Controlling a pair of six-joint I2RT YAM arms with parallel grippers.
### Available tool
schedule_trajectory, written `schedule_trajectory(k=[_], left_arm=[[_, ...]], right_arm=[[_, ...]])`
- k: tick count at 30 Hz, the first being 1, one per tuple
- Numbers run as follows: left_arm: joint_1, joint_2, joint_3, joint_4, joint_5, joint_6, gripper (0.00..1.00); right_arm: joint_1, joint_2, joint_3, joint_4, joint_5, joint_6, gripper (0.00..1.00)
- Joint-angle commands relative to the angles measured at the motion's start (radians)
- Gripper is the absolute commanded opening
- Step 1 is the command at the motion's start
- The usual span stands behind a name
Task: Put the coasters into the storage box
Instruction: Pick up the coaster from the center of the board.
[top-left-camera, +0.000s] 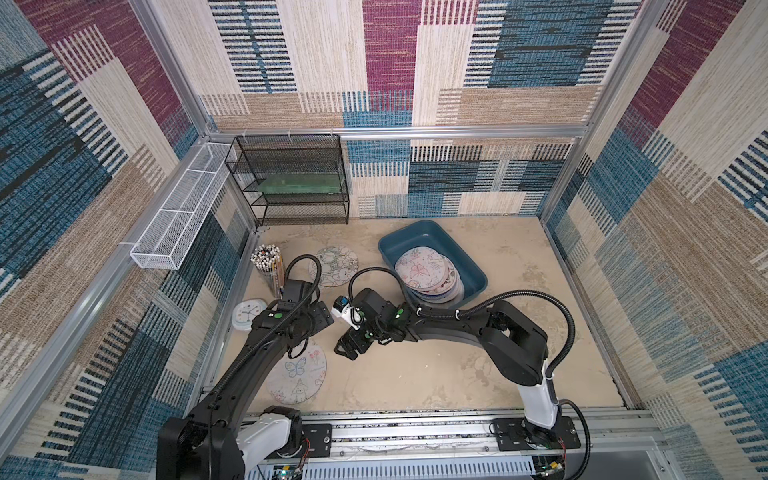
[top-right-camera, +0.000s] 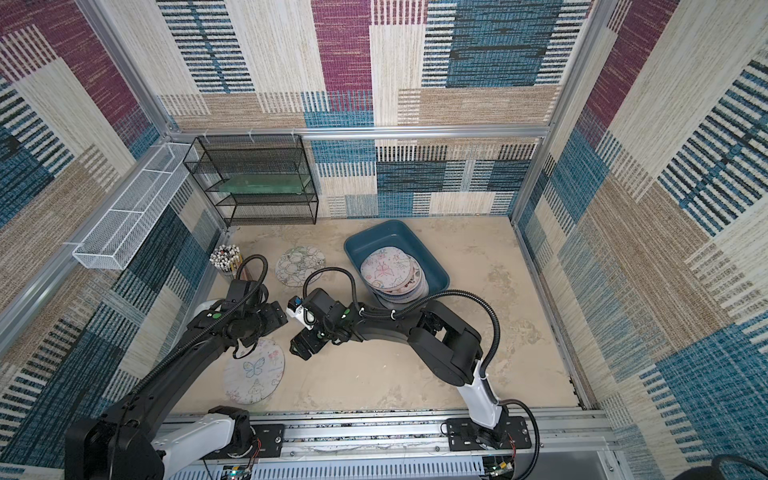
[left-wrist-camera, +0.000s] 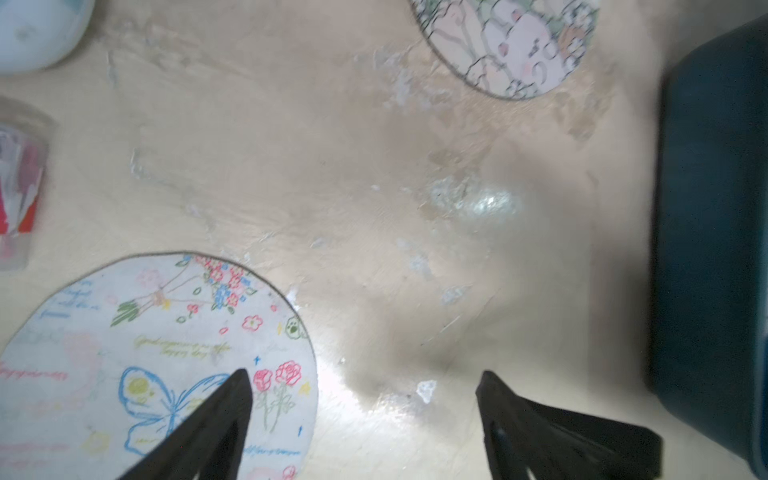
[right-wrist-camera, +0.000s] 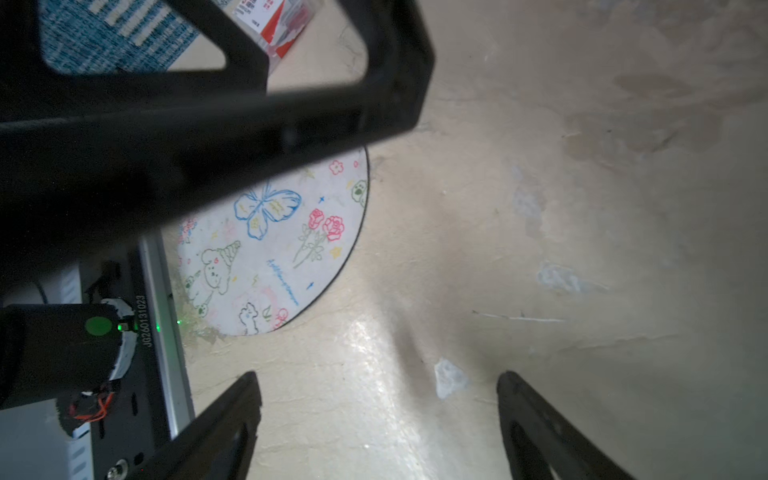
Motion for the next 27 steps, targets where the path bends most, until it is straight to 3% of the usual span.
schedule_trajectory(k=[1,8,19,27], left_arm=[[0.001,-0.004,-0.031,-0.030,0.009,-0.030,0.84],[0.001,0.036,-0.094,-0.009,-0.002,-0.039,0.84],[0.002,0.092,-0.155,0.050,-0.006,-0.050,0.84],[0.003,0.165,-0.153,0.069,0.012,-0.032,0.82]], right_arm=[[0.001,0.014,0.021,0.008,-0.068,0.036,0.89],[0.001,0.047,0.043,-0.001,-0.117,0.039,0.89],[0.001,0.065,0.056,-0.038,-0.009,0.040,0.88],[-0.039,-0.010,-0.006,-0.004,0.015,0.056,0.88]])
